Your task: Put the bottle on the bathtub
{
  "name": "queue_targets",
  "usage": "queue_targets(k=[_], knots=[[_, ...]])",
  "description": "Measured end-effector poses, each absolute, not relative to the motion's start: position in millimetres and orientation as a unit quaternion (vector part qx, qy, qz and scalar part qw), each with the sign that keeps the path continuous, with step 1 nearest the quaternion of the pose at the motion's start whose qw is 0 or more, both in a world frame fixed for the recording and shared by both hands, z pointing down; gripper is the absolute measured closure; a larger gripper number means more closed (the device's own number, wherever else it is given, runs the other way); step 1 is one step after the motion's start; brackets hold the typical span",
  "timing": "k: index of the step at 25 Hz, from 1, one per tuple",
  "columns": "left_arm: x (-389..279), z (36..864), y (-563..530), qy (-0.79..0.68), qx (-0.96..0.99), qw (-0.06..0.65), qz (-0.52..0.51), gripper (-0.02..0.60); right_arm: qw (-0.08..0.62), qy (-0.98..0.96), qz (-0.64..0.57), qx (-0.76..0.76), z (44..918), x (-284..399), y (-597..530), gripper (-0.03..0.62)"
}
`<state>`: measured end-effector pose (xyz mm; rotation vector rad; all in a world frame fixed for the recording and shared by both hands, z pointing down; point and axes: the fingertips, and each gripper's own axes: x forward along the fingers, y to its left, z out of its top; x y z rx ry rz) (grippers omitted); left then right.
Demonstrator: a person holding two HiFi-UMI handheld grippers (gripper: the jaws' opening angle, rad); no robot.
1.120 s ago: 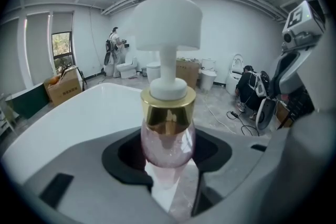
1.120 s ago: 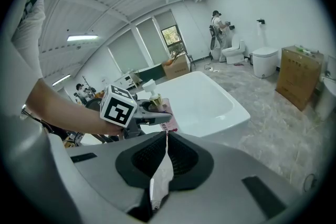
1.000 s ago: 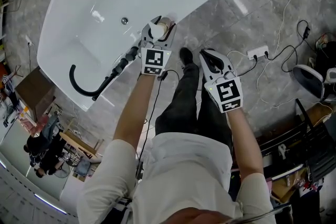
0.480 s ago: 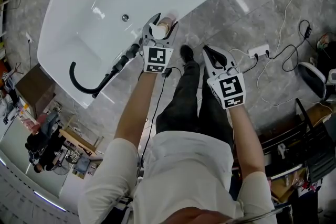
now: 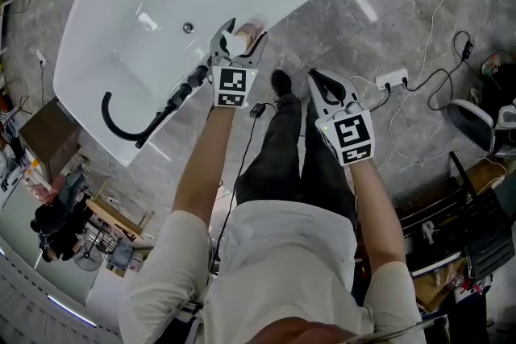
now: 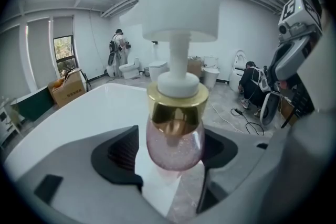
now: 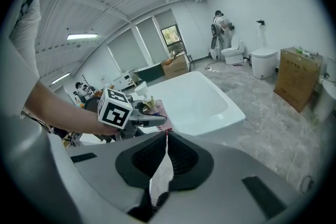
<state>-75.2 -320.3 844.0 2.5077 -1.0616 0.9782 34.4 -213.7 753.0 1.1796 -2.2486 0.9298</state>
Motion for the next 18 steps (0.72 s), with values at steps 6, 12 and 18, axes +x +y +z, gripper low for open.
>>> queue_targets(k=[6,12,18], knots=[[-75,836,-317,-0.377,0.857,0.132,0.326,0.247,0.223,-0.816,0.329,0.420,747,41,-207,0.560],[-82,816,-309,-0.392,0.852,0.135,0.319,0.235,0.233,-0.825,0.313,0.409,732,44,-202,0.560],[-96,783,-290,-0.417,0.841,0.149,0.311,0.232,0.240,-0.836,0.289,0.400,695,45,-193,0.560]])
